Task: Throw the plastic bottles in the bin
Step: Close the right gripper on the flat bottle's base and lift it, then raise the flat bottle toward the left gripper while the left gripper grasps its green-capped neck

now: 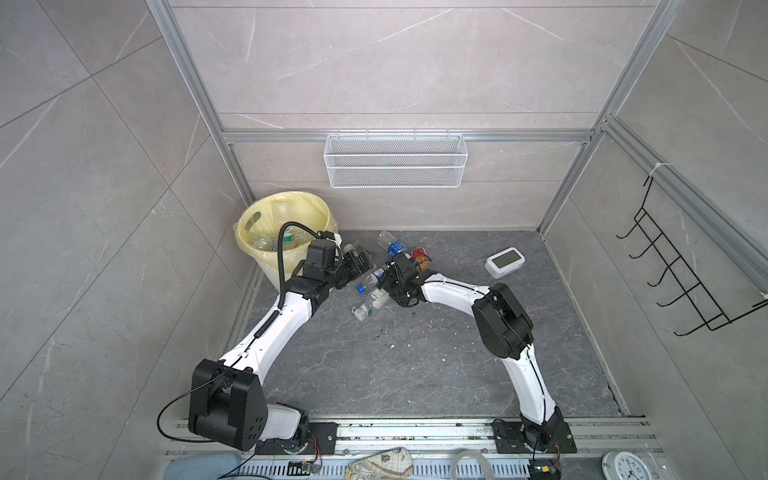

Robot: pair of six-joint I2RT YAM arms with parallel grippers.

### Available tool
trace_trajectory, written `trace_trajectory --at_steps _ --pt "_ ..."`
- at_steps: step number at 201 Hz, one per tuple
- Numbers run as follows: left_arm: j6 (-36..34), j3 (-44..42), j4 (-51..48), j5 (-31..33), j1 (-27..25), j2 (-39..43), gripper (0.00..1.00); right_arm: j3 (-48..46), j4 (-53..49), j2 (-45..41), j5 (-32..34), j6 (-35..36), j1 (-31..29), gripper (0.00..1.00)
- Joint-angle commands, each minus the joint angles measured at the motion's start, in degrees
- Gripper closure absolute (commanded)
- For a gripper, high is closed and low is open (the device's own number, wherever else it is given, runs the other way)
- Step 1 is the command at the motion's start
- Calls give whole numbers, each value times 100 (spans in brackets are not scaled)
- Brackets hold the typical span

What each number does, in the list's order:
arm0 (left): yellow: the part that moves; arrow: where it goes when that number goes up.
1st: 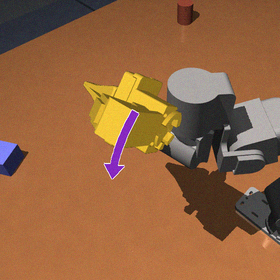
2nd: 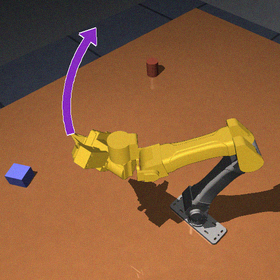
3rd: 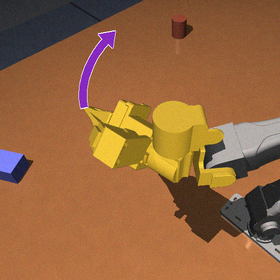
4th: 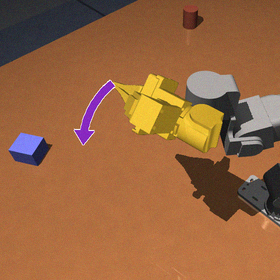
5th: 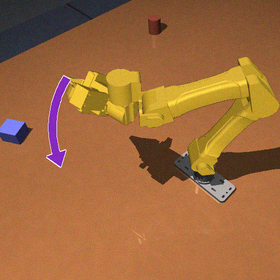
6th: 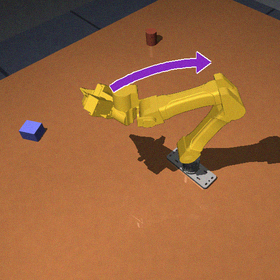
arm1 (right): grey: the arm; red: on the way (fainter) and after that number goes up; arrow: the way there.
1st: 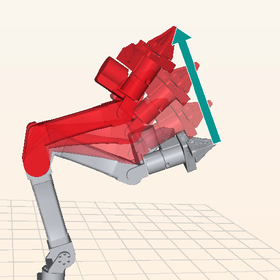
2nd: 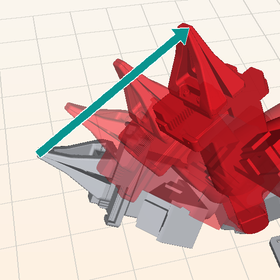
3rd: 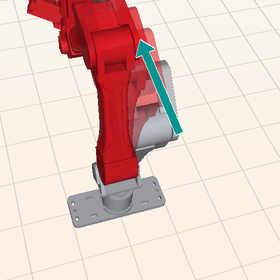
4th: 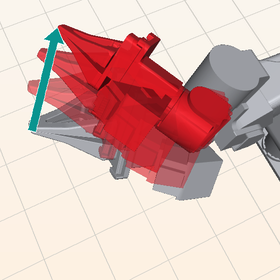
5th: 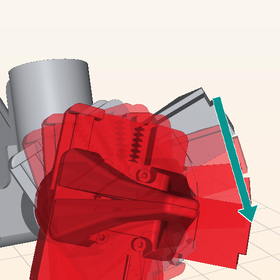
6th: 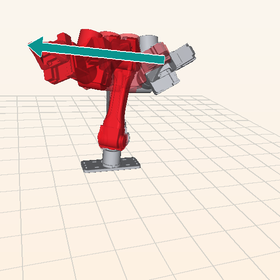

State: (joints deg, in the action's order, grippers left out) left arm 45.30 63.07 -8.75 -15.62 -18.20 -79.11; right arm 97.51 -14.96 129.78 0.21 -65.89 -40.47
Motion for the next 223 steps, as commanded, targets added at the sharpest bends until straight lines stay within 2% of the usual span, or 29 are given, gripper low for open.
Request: trace_trajectory --at_steps 1,52,85,125,132,223 --pt "75 -14 214 -166 44 -15 0 -202 -174 62 -16 137 -30 23" --pt "115 4 211 -249 44 -147 0 -844 63 -458 79 177 -5 36" --pt "137 28 232 -348 44 -239 0 -1198 63 -805 286 420 33 38" --pt "188 65 268 -523 44 -388 0 -1647 345 -1199 190 443 176 42" --pt "194 79 268 -560 44 -422 0 -1687 362 -1269 190 632 196 42" --pt "339 203 374 -1064 -75 -874 3 -1675 425 -1707 -74 838 588 45"
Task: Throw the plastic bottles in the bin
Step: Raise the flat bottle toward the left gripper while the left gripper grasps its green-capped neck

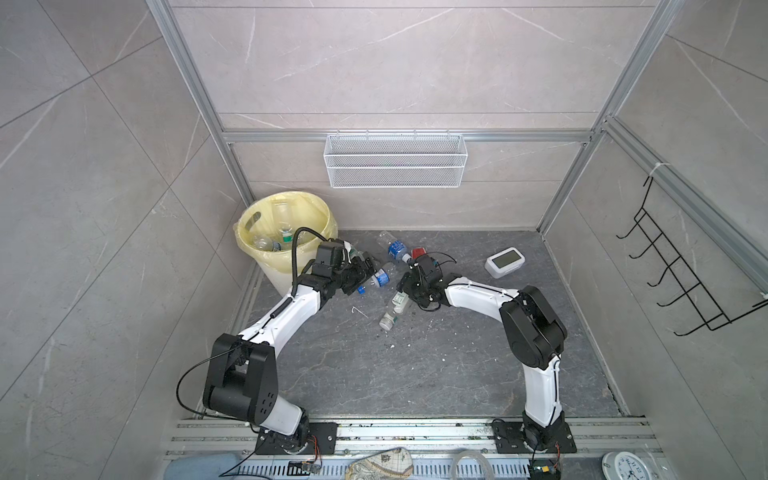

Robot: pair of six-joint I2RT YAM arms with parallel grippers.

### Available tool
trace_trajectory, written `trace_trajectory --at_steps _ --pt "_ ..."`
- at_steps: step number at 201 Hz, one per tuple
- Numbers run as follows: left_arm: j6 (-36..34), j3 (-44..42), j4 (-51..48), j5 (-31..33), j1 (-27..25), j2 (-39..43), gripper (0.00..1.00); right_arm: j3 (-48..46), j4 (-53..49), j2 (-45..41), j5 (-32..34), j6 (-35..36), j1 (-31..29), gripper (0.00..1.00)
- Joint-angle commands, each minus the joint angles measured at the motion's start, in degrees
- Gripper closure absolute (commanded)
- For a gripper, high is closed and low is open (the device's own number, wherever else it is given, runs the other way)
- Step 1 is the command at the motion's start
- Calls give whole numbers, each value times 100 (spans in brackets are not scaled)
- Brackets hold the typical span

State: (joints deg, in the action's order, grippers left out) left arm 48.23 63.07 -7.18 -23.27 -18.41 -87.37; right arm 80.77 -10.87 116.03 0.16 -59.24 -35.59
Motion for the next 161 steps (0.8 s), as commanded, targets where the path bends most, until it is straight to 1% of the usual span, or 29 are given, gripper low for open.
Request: trace_trajectory --at_steps 1,32,59,104,133,161 --pt "46 205 212 -304 -55 -50 3 8 16 -334 -69 175 103 45" --pt "30 228 216 -363 -125 -156 5 78 -11 -420 -108 245 197 46" --pt "-11 258 216 -401 -196 -199 7 124 15 -569 -219 255 402 47" --pt "-199 447 97 -560 -423 -367 10 615 -175 -756 -385 415 617 48" --pt "-362 576 -31 -609 -563 -456 12 949 -335 -783 -402 556 652 48" --pt "-444 662 -122 -648 -637 -564 15 1209 -398 -781 -594 700 668 49"
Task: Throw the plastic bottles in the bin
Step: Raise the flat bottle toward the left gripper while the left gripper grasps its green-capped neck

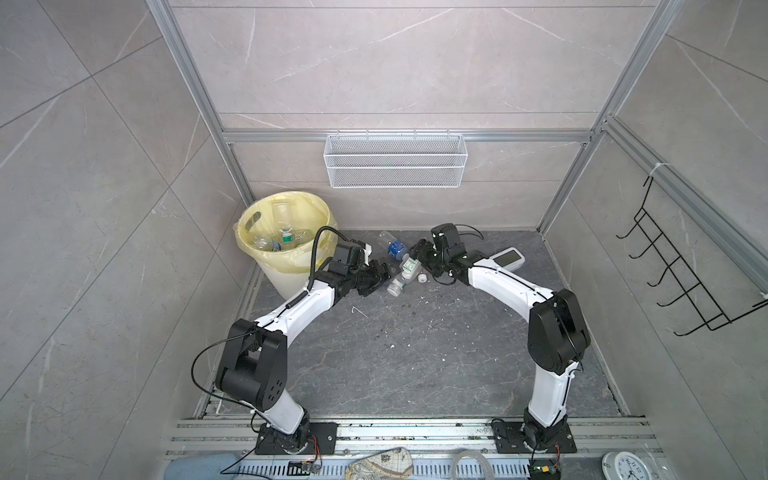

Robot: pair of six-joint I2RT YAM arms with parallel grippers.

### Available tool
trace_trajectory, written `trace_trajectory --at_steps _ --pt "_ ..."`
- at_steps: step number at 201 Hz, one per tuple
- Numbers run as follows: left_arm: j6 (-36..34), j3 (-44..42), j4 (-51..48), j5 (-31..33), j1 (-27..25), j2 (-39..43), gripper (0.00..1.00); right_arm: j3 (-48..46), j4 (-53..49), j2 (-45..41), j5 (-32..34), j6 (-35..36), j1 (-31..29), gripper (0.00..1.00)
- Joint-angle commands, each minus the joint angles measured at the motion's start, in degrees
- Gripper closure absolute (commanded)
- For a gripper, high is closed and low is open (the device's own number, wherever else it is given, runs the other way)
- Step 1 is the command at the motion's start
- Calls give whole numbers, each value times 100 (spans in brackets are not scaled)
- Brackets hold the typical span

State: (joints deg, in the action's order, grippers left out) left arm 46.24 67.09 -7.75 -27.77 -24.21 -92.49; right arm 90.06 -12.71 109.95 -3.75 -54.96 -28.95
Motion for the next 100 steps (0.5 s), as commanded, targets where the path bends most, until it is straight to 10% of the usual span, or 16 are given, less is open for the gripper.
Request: trace_trajectory --at_steps 1,100 --pt "-246 260 -72 -200 -62 -51 15 286 -214 -175 -203 278 8 49" --pt "-371 440 -122 -460 -293 -359 30 438 32 -111 -904 363 4 49"
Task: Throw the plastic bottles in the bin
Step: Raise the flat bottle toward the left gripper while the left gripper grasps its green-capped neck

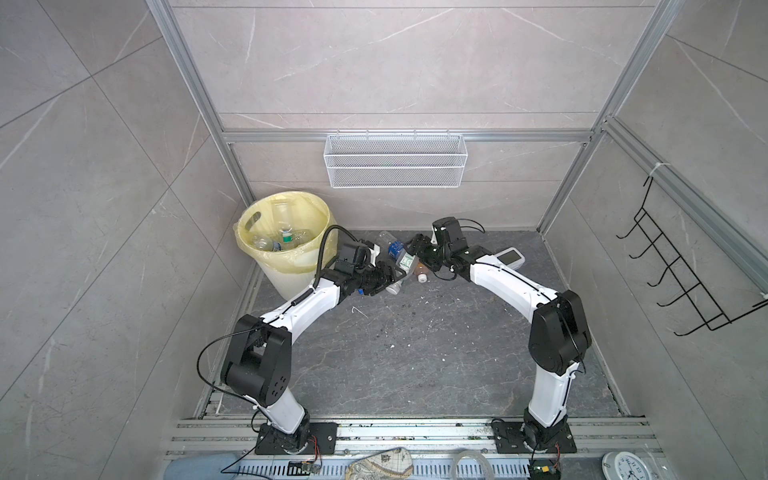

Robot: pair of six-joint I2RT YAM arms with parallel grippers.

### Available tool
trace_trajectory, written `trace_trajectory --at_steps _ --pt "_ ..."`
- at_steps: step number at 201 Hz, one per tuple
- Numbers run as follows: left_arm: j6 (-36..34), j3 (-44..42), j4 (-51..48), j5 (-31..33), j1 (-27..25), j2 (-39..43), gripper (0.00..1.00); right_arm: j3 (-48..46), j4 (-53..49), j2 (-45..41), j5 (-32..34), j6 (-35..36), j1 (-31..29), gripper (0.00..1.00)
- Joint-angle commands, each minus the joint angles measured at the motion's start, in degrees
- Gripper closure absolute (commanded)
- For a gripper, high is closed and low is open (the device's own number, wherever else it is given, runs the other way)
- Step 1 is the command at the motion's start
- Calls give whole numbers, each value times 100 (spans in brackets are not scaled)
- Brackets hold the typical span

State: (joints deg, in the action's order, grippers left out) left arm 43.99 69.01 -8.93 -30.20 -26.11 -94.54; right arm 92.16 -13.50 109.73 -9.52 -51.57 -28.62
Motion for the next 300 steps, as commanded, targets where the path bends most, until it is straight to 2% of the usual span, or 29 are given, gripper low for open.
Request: trace_trajectory --at_steps 1,70,85,112,135,170,210,240,300 --pt "-145 250 -8 -225 -104 -157 31 239 111 -86 -325 20 -29 49" --pt "-167 310 -31 -364 -167 -231 43 769 13 228 -498 16 -23 49" --pt "-164 323 -23 -379 -167 -238 49 837 6 274 -579 -2 -29 49" --pt "-202 332 -17 -373 -167 -246 67 847 -21 312 -646 34 -28 49" --pt "-193 341 -17 -382 -167 -266 70 832 -74 356 -722 127 -27 48" --pt "-197 349 -38 -373 -166 -299 83 636 -35 271 -775 265 -22 38" --pt "-340 462 -269 -265 -167 -284 84 406 -137 -52 -608 543 -24 18" --pt "-696 621 -722 187 -136 -98 84 210 -219 -363 -395 721 -6 1" --pt "-1542 1167 -1861 1653 -19 387 86 -198 -82 -1184 -374 1208 6 1"
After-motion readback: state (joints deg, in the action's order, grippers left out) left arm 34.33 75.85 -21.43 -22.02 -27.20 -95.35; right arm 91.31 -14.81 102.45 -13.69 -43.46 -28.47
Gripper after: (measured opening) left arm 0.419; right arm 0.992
